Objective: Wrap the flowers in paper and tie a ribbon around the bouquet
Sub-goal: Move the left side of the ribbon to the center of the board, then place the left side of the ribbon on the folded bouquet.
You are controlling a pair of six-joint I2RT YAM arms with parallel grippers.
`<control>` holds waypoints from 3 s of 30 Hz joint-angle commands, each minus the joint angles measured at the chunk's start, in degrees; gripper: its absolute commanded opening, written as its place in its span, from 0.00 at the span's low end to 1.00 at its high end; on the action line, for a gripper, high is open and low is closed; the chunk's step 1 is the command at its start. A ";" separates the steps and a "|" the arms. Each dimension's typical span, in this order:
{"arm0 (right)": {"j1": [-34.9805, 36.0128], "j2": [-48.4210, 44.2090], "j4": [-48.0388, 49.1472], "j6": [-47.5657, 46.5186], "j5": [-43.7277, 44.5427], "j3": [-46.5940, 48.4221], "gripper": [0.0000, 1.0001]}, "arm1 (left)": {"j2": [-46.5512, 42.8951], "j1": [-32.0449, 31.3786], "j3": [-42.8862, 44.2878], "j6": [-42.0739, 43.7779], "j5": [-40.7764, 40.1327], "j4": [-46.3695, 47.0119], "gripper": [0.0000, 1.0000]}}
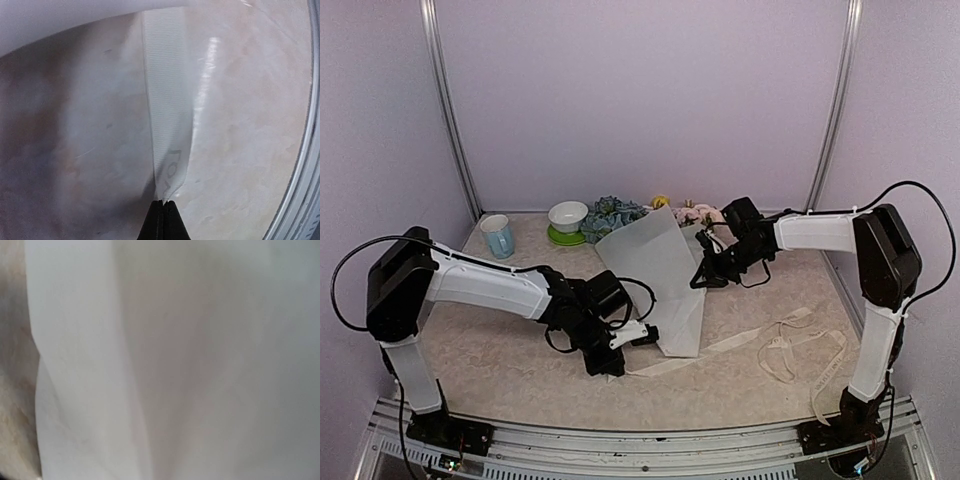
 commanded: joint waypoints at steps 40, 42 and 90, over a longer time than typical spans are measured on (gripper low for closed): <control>5.44 -2.99 7.39 4.60 -2.61 -13.19 0.00 | -27.68 35.27 16.66 -1.25 -60.19 29.35 0.00; 5.66 -2.72 7.28 4.57 -2.66 -12.80 0.00 | -28.44 34.78 17.67 -0.54 -59.39 30.56 0.00; -7.89 -24.14 -21.69 18.85 40.07 -16.83 0.87 | 30.48 9.75 31.75 -16.92 -3.80 23.50 0.00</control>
